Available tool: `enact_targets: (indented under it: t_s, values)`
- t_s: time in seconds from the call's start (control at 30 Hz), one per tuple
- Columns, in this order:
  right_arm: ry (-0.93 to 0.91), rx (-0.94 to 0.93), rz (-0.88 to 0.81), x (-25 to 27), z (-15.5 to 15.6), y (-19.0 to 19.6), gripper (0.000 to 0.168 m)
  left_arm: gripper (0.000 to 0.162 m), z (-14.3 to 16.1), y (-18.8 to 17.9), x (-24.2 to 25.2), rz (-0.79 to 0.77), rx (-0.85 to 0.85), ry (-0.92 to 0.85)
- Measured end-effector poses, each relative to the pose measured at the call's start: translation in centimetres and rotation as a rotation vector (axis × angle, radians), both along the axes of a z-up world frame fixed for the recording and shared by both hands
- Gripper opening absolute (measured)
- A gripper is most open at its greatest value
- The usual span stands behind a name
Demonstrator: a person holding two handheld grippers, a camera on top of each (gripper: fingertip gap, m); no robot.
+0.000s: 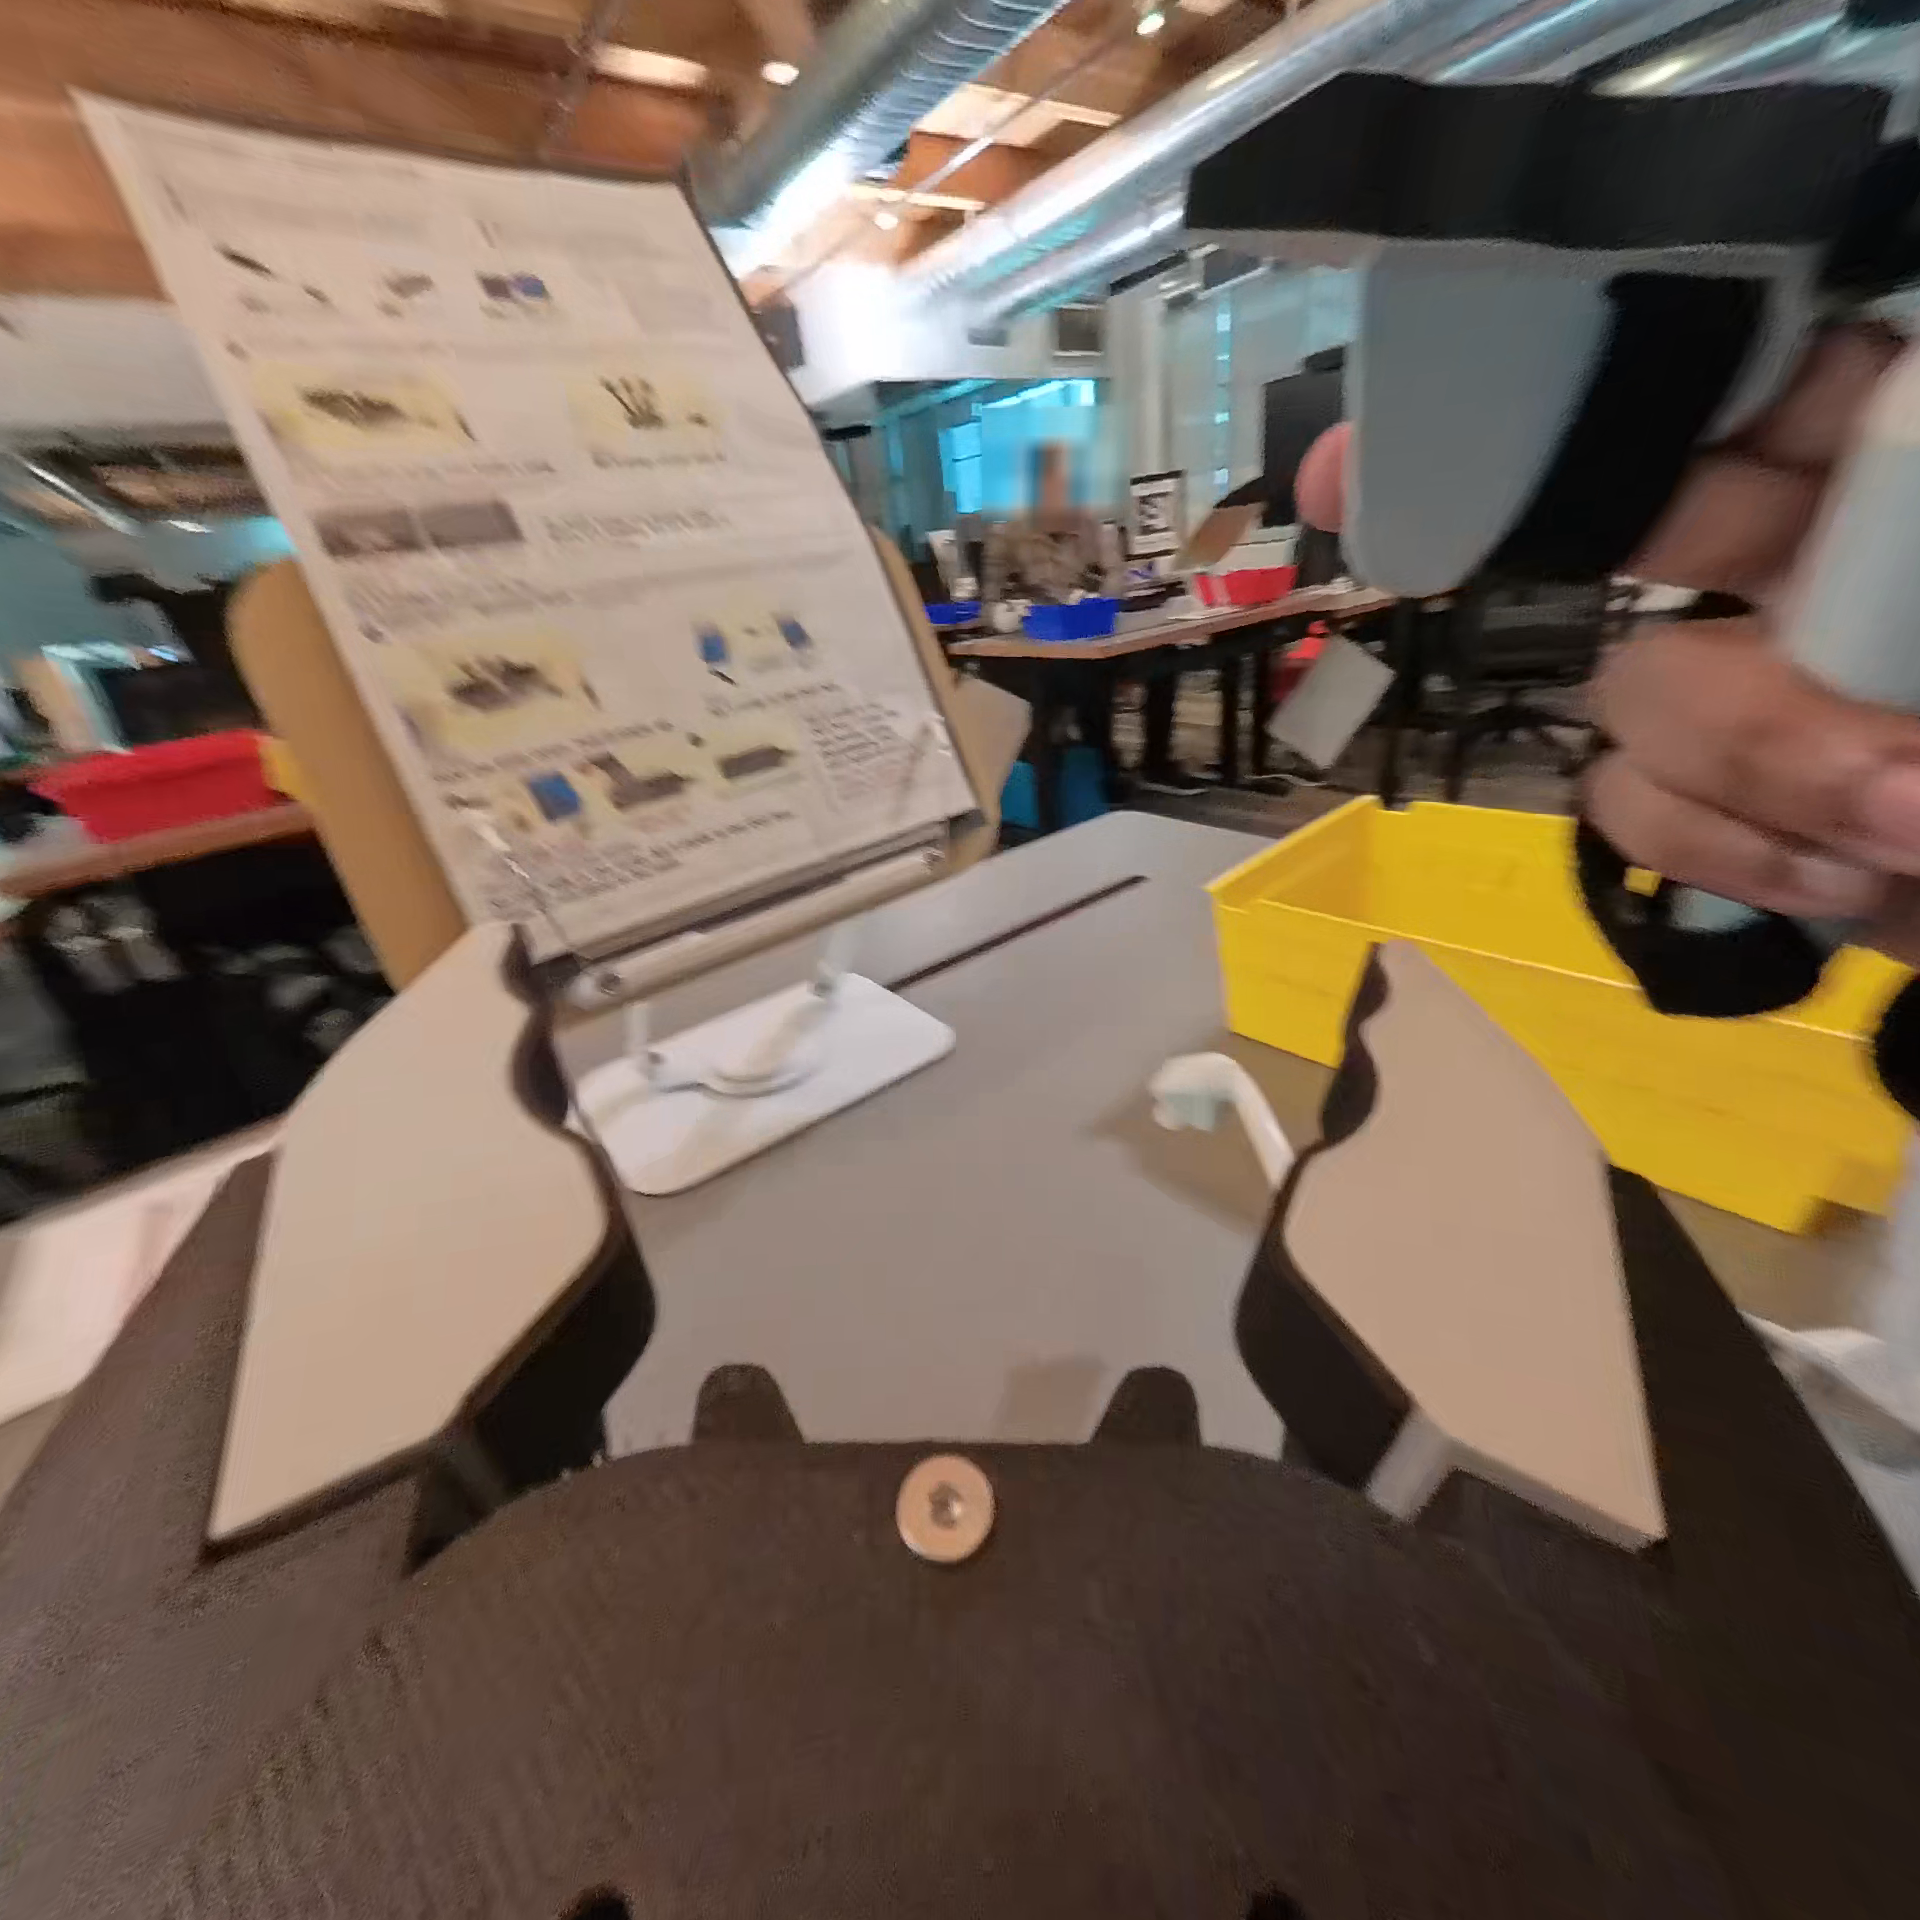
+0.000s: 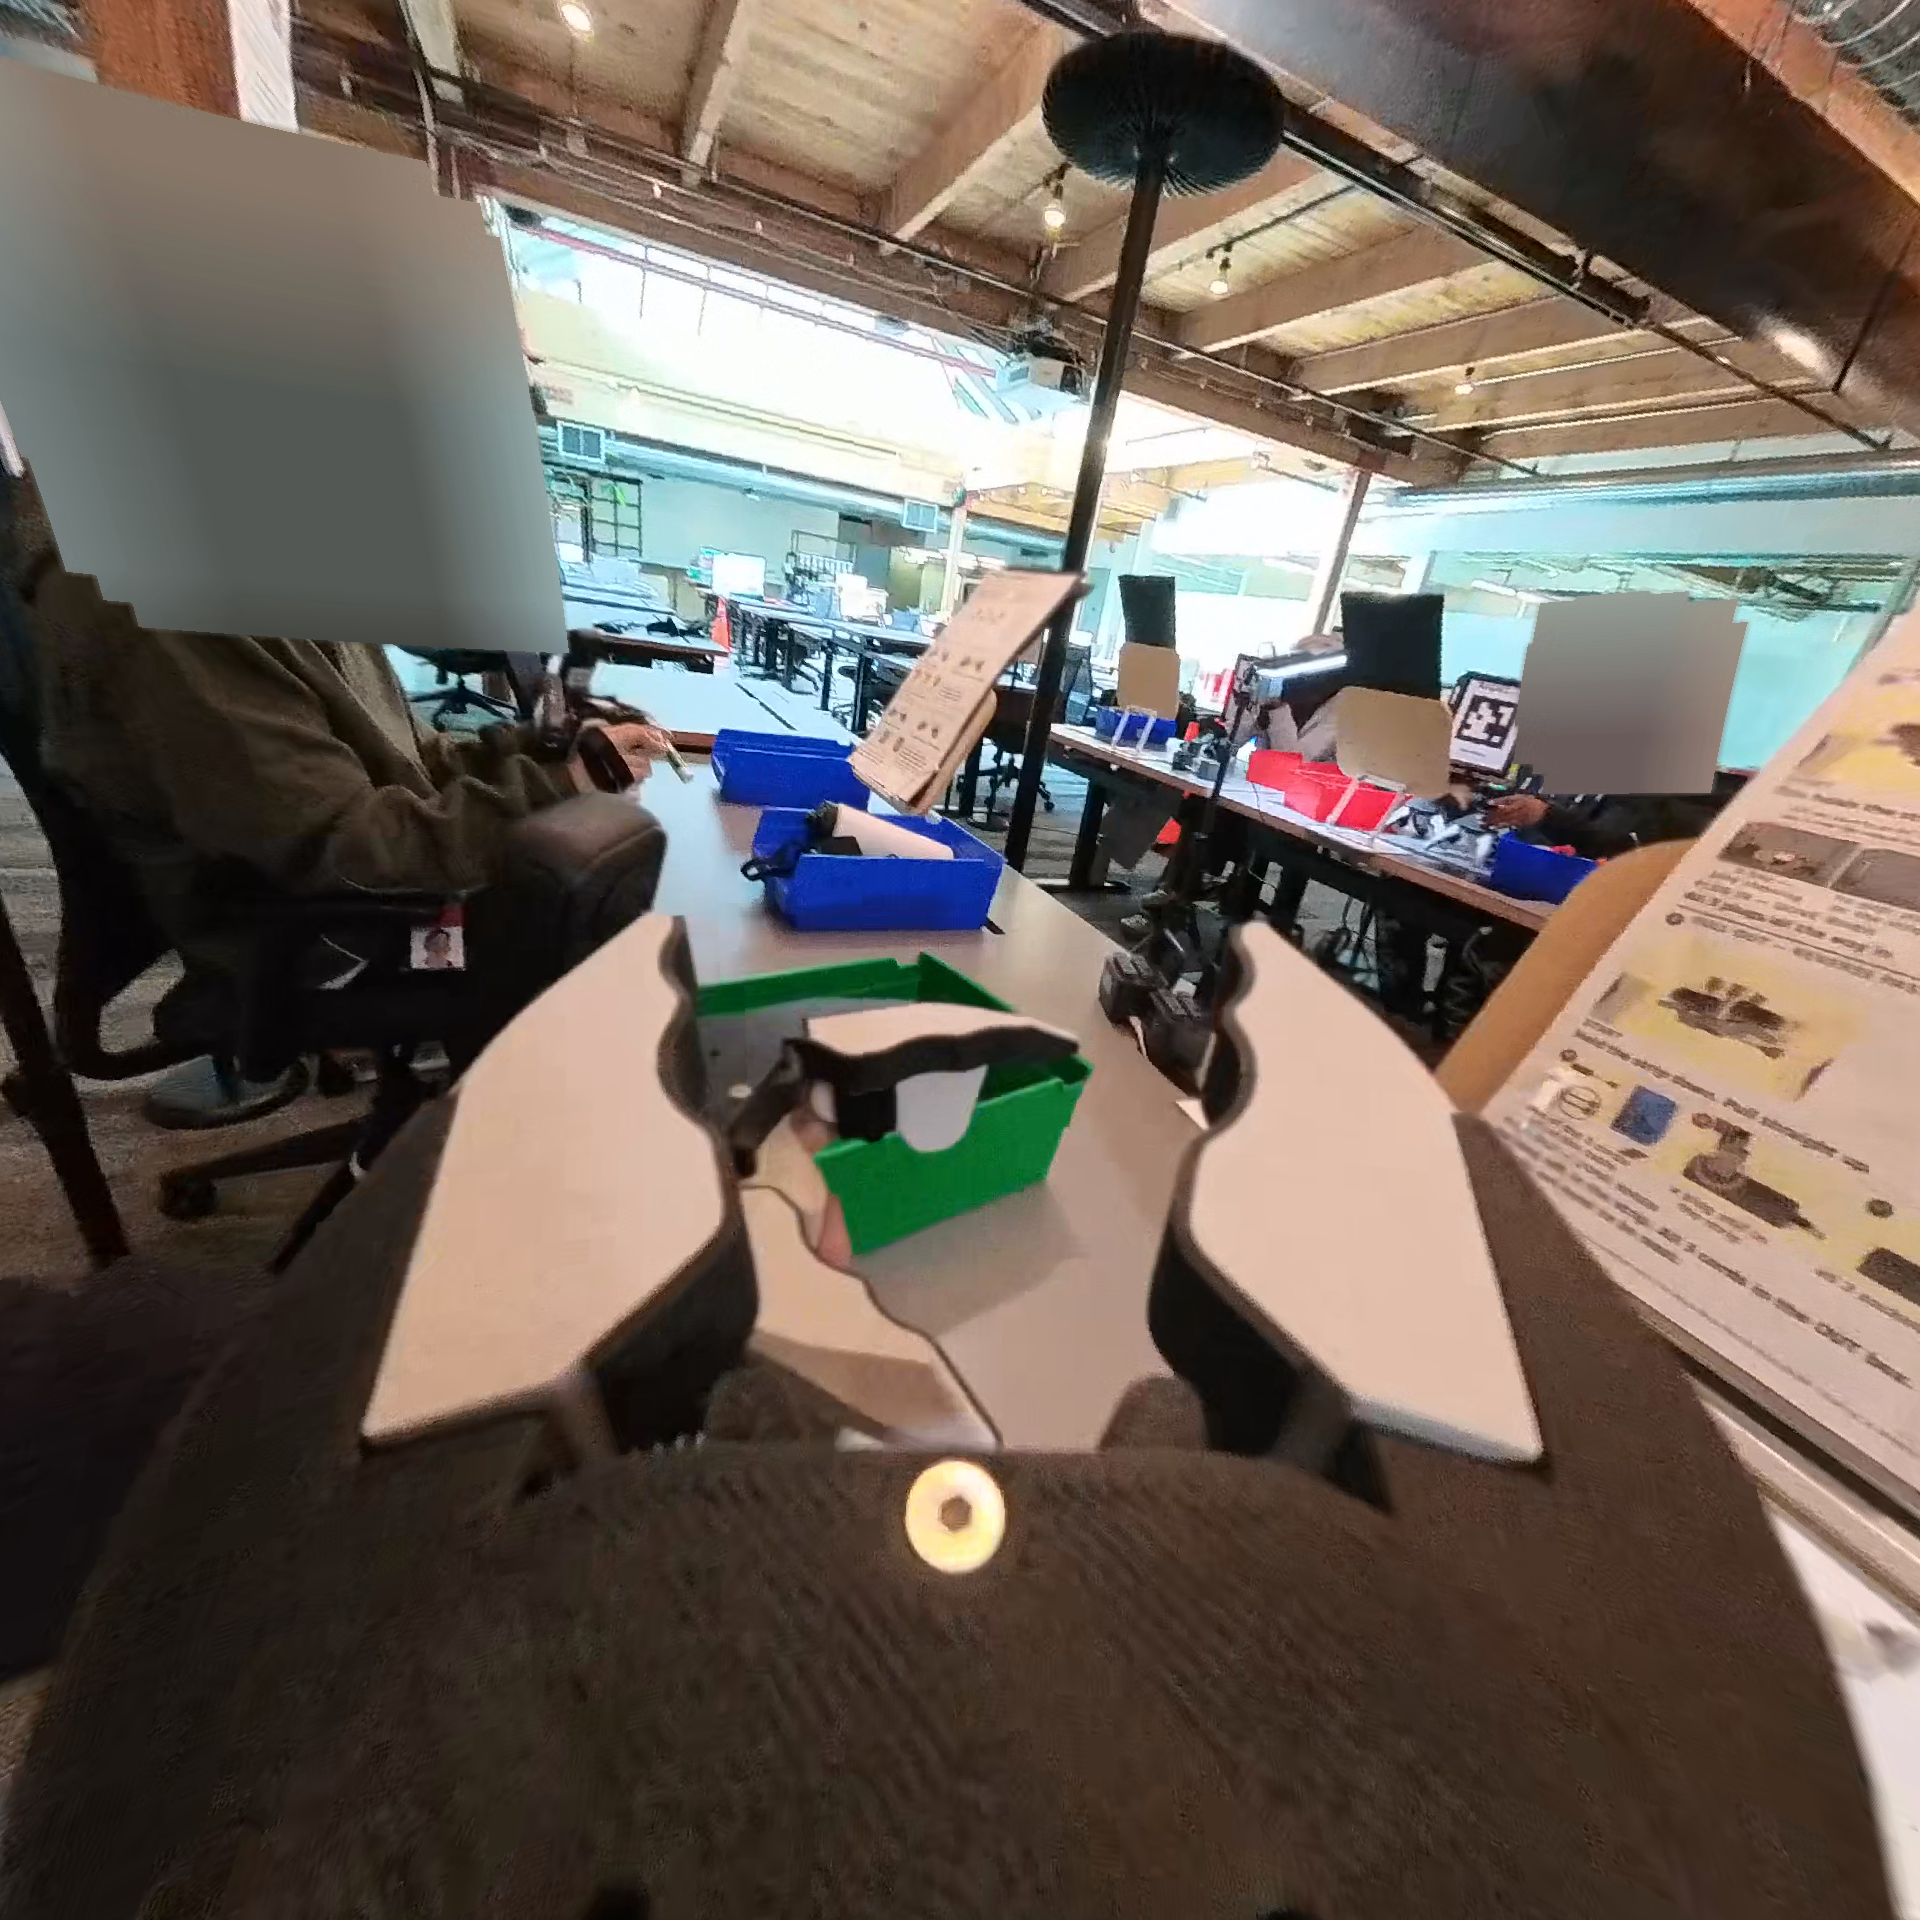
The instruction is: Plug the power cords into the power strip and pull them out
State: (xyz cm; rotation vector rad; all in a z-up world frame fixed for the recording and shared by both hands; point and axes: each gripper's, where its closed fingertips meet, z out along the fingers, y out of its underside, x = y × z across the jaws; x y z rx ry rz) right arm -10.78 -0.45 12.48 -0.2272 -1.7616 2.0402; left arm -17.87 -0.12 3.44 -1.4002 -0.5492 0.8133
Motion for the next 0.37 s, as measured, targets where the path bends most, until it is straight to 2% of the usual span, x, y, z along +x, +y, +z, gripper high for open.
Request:
enact_targets:
  t_s: [0.03,0.13,0.3,0.33,0.37]
  values:
    - [0.004,-0.005,0.005,0.4,0.3,-0.1,0.096,0.147,0.5,-0.3,-0.6,0.039,-0.023,0.016]
    - [0.007,0.023,-0.045,0.7,-0.3,0.0,0.096,0.147,1.2,-0.9,-1.3,0.079,-0.012,-0.006]
    - [-0.014,0.057,0.036,2.6,-1.7,-1.7,0.1,0.144,0.1,-2.9,-1.3,0.143,-0.003,-0.083]
    - [-0.019,0.065,0.061,3.0,-2.0,-2.4,0.106,0.147,0.3,-3.6,-1.3,0.184,-0.012,-0.064]
    - [-0.033,0.086,0.09,3.4,-2.5,-3.3,0.12,0.147,0.5,-4.3,-1.1,0.224,-0.034,-0.047]
